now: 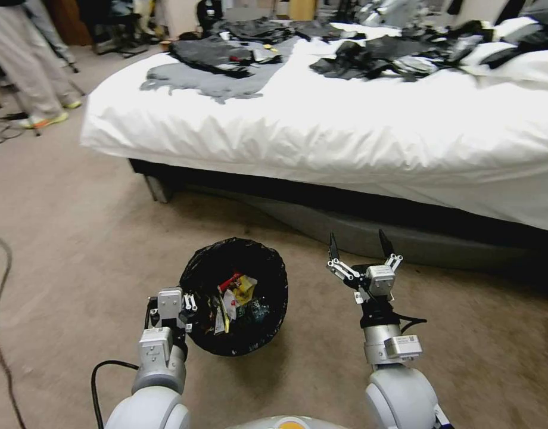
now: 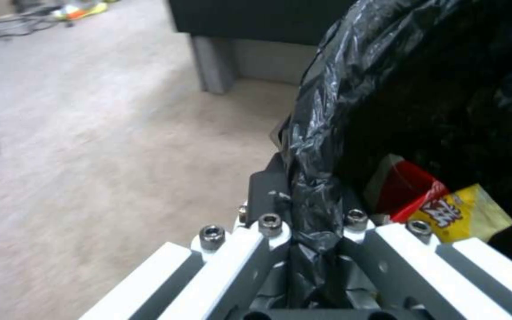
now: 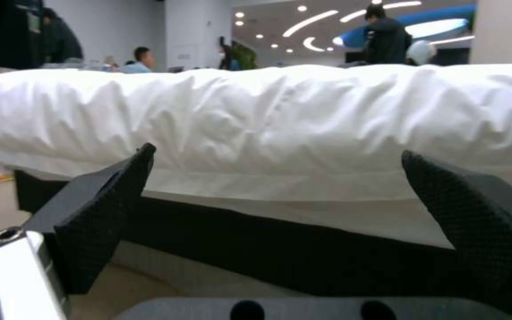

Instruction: Pick up the trash bin, then pick up the garbage from the floor and place it into the trash bin.

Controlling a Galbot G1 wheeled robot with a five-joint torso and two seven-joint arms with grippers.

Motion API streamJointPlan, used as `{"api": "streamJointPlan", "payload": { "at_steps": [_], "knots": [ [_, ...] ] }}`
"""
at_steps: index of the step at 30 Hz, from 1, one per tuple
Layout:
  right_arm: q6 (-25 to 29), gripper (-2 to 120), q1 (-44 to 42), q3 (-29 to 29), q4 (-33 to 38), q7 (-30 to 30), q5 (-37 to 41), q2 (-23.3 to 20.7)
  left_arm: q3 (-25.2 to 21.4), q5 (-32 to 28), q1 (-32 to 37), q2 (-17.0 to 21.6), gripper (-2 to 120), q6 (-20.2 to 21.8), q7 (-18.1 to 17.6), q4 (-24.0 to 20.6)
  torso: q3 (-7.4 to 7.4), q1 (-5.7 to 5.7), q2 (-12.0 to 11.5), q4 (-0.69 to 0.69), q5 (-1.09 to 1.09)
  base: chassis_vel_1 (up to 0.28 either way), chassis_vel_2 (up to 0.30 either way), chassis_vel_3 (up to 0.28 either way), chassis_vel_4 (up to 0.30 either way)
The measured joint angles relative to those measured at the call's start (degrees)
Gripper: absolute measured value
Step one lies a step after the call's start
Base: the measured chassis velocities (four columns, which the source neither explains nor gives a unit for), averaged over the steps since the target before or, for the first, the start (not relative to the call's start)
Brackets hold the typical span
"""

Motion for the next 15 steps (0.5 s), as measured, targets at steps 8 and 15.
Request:
{"api": "streamJointPlan", "payload": {
  "at_steps": [8, 15],
  "knots": [
    [-0.3, 100, 0.2, 0.1, 0.0, -0.4, 0.2, -0.2, -0.3, -0.2, 0.2, -0.1, 1, 0.0, 0.0, -0.4, 0.0, 0.0, 0.0, 0.0, 0.0, 0.122, 0.136, 0.122, 0.115],
    [-0.5, 100, 0.4, 0.1, 0.0, -0.6, 0.3, -0.4, -0.2, -0.2, 0.1, -0.3, 1, 0.0, 0.0, -0.4, 0.0, 0.0, 0.0, 0.0, 0.0, 0.119, 0.125, 0.131, 0.127]
  ]
}}
